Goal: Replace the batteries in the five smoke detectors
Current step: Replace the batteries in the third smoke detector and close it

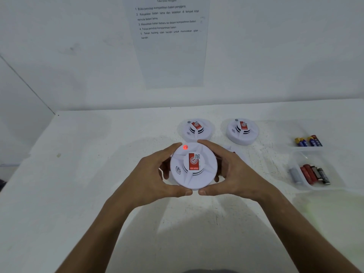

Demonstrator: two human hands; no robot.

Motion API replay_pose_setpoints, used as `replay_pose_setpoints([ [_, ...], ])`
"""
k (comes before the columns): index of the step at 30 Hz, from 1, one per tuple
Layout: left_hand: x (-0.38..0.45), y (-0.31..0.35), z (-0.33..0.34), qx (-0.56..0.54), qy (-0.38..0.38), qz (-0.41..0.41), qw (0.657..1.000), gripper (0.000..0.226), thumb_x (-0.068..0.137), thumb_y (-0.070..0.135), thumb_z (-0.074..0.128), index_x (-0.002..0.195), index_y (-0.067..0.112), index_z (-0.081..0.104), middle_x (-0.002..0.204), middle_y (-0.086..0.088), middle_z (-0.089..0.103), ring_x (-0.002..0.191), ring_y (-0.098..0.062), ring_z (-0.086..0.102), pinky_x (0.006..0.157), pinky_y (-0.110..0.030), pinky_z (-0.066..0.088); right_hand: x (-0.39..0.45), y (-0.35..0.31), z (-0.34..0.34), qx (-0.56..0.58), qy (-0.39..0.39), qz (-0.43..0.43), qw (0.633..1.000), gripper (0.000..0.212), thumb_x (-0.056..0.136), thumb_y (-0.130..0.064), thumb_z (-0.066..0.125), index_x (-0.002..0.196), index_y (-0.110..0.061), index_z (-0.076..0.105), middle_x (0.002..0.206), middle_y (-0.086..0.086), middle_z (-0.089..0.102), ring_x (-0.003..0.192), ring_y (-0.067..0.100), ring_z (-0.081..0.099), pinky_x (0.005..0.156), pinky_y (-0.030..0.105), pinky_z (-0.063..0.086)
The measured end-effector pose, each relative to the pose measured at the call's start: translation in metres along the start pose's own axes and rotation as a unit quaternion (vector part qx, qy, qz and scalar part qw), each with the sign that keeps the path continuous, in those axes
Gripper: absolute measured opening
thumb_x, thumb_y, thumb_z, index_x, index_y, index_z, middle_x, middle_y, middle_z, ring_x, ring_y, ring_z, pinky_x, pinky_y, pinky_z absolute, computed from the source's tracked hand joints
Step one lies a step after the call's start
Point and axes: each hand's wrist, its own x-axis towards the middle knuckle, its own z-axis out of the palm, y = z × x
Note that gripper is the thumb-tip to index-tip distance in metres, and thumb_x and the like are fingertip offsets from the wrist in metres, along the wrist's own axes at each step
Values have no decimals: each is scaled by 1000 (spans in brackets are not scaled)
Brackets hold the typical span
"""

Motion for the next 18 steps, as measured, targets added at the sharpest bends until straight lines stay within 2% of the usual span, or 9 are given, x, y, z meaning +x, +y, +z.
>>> replay_pose_setpoints([
  [5, 2, 2, 1, 1, 1, 7, 1000, 85, 59, 32, 91, 124, 55, 41, 100, 29, 61, 74, -4, 54, 63, -10, 46, -1, 2, -1, 2, 8, 3, 1000, 99, 67, -16, 90, 149, -28, 36, 135, -8, 57, 112, 23, 59, 70, 23, 53],
  [9, 3, 3, 2, -8, 1, -3, 1000, 84, 60, 29, 90, 125, 50, 42, 97, 25, 61, 78, 2, 56, 64, -9, 46, 0, 3, -3, 3, 11, 3, 1000, 100, 66, -17, 90, 149, -28, 36, 136, -9, 57, 113, 22, 59, 70, 22, 52],
  [14, 5, 3, 3, -9, 1, -3, 1000, 83, 61, 27, 90, 125, 47, 41, 101, 25, 59, 83, 8, 56, 64, -6, 44, 1, 3, -3, 2, 12, 3, 1000, 100, 66, -19, 90, 149, -28, 36, 138, -7, 56, 115, 24, 58, 71, 25, 54],
  [18, 5, 3, 2, -9, 4, -1, 1000, 84, 60, 28, 90, 123, 51, 40, 100, 27, 59, 79, 5, 56, 63, -7, 45, 2, 2, -3, 4, 10, 1, 1000, 101, 66, -18, 90, 150, -27, 35, 139, -7, 55, 116, 24, 58, 72, 29, 56],
])
